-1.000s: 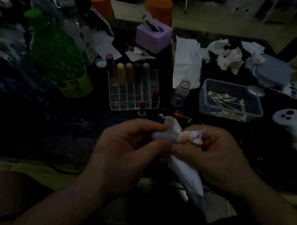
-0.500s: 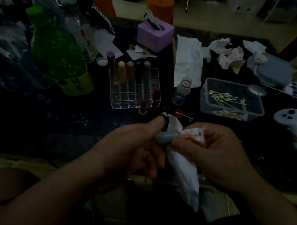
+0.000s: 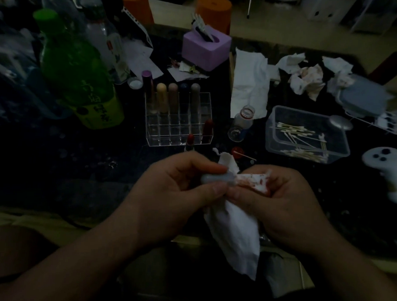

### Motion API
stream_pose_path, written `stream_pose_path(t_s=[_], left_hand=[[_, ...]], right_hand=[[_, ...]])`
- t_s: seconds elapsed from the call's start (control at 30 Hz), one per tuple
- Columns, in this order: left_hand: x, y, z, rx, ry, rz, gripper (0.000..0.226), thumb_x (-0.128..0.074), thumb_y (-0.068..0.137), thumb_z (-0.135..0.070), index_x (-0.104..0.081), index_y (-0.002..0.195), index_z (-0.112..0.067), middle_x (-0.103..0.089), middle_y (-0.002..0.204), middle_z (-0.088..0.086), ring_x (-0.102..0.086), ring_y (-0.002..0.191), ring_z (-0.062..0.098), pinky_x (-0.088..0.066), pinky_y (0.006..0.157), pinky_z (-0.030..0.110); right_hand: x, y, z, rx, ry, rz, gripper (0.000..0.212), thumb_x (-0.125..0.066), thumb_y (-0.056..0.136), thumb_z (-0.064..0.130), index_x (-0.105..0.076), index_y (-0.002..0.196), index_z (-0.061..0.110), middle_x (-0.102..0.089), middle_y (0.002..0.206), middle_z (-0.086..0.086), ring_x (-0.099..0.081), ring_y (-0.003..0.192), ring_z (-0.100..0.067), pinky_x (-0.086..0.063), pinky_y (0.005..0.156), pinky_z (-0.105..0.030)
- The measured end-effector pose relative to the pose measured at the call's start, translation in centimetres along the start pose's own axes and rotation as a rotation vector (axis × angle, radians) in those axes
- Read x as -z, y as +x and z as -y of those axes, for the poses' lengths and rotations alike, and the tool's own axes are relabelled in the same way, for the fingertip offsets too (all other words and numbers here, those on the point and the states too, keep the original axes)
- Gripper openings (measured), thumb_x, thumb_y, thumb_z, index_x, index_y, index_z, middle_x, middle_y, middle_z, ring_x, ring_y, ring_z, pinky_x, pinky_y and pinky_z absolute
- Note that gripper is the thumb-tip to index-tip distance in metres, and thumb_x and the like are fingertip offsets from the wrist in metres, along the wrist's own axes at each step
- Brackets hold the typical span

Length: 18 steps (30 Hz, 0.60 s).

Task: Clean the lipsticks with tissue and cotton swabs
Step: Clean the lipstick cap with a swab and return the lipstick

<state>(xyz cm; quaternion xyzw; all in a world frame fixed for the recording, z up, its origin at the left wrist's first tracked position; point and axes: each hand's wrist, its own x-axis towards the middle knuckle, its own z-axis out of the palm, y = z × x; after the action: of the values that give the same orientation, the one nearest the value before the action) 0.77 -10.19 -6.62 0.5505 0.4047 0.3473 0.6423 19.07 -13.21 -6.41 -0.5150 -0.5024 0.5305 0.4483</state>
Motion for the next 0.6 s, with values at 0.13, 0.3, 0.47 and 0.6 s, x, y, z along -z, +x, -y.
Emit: stream_pose_path(t_s=[0.13,0.3,0.47,0.6], left_hand=[[-0.1,0.3,-0.6,0.294,-0.156,0.050,0.036,-0.076,0.071,-0.048,-0.075,0.084,-0.014,-0.068,0.068,0.012,-0.054,0.047,0.021,-0.042,0.042,0.028],[-0.3,0.2,-0.6,0.586,-0.331,0.073,0.046,-0.054,0.089,-0.047,-0.062,0.073,-0.005,-0.049,0.056,0.009,-0.033,0.042,0.015,-0.026,0.041,0.021],[-0.5,-0.2,0.2,0.258,-0.236,0.004,0.018,-0.062,0.086,-0.027,-0.071,0.081,-0.012,-0.057,0.067,0.006,-0.049,0.050,0.014,-0.041,0.046,0.024],[0.4,-0.3,1.0,-0.366,0.633,-0.106,0.020,-0.064,0.092,-0.028,-0.068,0.112,-0.027,-0.069,0.105,-0.017,-0.064,0.090,-0.004,-0.046,0.079,0.006]], right_hand=[[0.0,0.0,0.0,0.044,-0.040,-0.048,0.018,-0.071,0.072,0.013,-0.074,0.085,0.002,-0.076,0.079,-0.007,-0.072,0.069,-0.012,-0.054,0.061,-0.019],[-0.2,-0.1,-0.1,0.039,-0.057,-0.028,0.018,-0.071,0.072,0.016,-0.075,0.086,0.006,-0.077,0.082,-0.002,-0.074,0.074,-0.013,-0.057,0.065,-0.020],[-0.7,0.2,-0.2,0.012,-0.011,-0.062,0.018,-0.068,0.075,0.017,-0.073,0.083,0.001,-0.075,0.075,-0.004,-0.070,0.067,-0.009,-0.053,0.059,-0.018],[-0.9,0.3,0.2,-0.085,0.186,-0.051,0.022,-0.064,0.077,0.017,-0.074,0.091,0.002,-0.077,0.086,-0.010,-0.074,0.077,-0.019,-0.056,0.065,-0.022]])
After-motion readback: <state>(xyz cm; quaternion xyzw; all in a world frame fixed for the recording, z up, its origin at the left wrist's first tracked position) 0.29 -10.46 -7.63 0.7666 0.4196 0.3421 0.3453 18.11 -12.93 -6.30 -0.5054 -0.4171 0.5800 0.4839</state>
